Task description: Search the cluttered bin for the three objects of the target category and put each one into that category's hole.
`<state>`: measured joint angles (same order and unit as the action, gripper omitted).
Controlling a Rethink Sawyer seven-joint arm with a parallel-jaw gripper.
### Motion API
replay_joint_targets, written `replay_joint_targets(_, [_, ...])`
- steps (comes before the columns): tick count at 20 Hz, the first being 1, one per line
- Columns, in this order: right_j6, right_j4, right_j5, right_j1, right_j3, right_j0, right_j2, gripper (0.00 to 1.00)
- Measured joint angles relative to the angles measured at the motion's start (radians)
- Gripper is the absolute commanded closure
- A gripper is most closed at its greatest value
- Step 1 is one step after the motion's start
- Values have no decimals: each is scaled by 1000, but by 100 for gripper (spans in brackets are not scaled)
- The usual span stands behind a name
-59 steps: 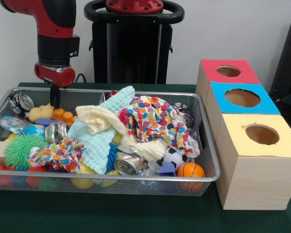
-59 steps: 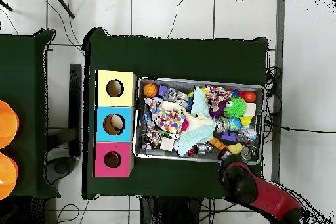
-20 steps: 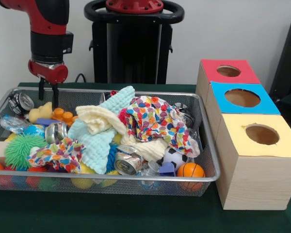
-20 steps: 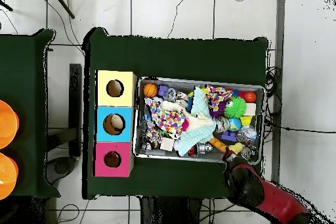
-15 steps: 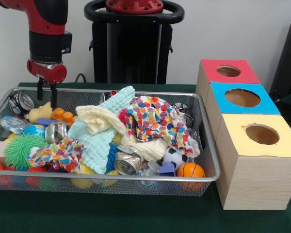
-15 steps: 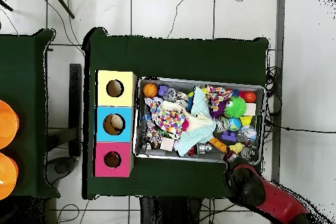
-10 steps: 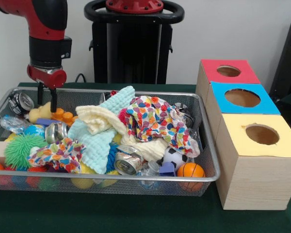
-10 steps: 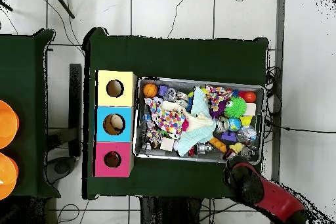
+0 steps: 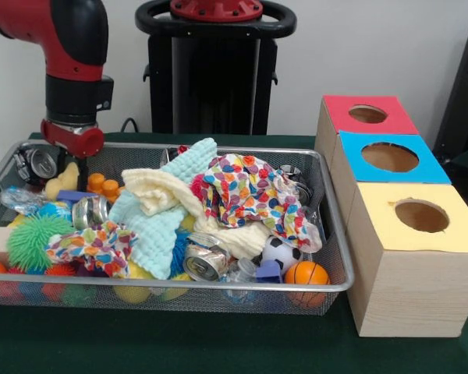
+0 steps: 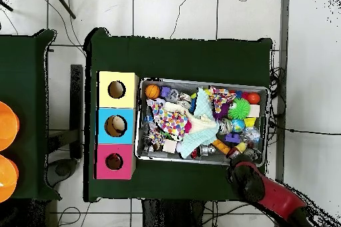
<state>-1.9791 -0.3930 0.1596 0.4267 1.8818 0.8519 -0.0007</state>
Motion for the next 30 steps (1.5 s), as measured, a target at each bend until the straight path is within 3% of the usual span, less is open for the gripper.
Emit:
replay_joint_targets(6, [0,0,17,-8,-10,-34,-32,0])
replay_joint_targets(7, [0,0,23,-11,-13,-46,-43,100])
replay_joint_targets(21, [0,9,28,-18,-22,-79,-67,100])
replay_joint_targets(30, [0,104,0,-36,-37,-181,-72,100])
